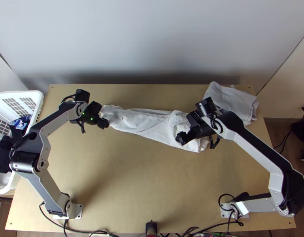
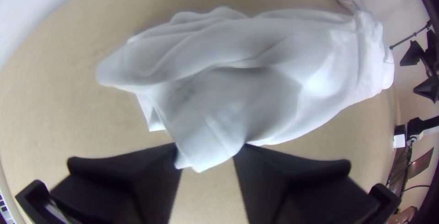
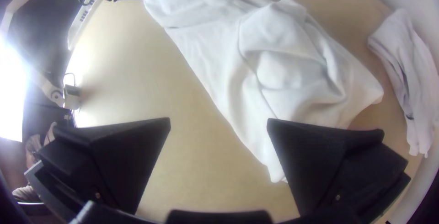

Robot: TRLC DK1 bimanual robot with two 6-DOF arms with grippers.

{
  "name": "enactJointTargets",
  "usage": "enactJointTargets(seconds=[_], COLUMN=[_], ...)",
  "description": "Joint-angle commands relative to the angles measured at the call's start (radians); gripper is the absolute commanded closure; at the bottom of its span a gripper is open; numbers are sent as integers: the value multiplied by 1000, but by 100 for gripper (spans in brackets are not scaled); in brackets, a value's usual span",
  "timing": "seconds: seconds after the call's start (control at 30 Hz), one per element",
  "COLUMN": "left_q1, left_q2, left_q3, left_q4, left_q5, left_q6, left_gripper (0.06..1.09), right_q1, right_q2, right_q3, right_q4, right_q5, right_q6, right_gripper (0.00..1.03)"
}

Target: Fold the t-shirt

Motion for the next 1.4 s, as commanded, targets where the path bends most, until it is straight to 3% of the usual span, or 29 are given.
enactJointTargets(seconds=[0.0,0.4,0.67,1.03,1.37], left_q1=[12,43,43,34,24], left_q2=[-41,-155,-198,-482,-702], left_q3=[-31,-103,-100,-345,-473], left_q4=[46,-11,-149,-195,-376], left_q5=[8,8,11,27,92], left_q6=[38,202,313,368,466], left_gripper=[105,105,105,105,105], right_q1=[4,-6,-40,-46,-43], right_q2=[-4,-22,-49,-72,-64], right_q3=[-22,-22,-33,-39,-11], right_q4=[14,15,15,15,15], right_q5=[-5,-6,-5,-5,-6], right_q6=[2,2,2,0,-1], right_gripper=[5,5,5,5,5])
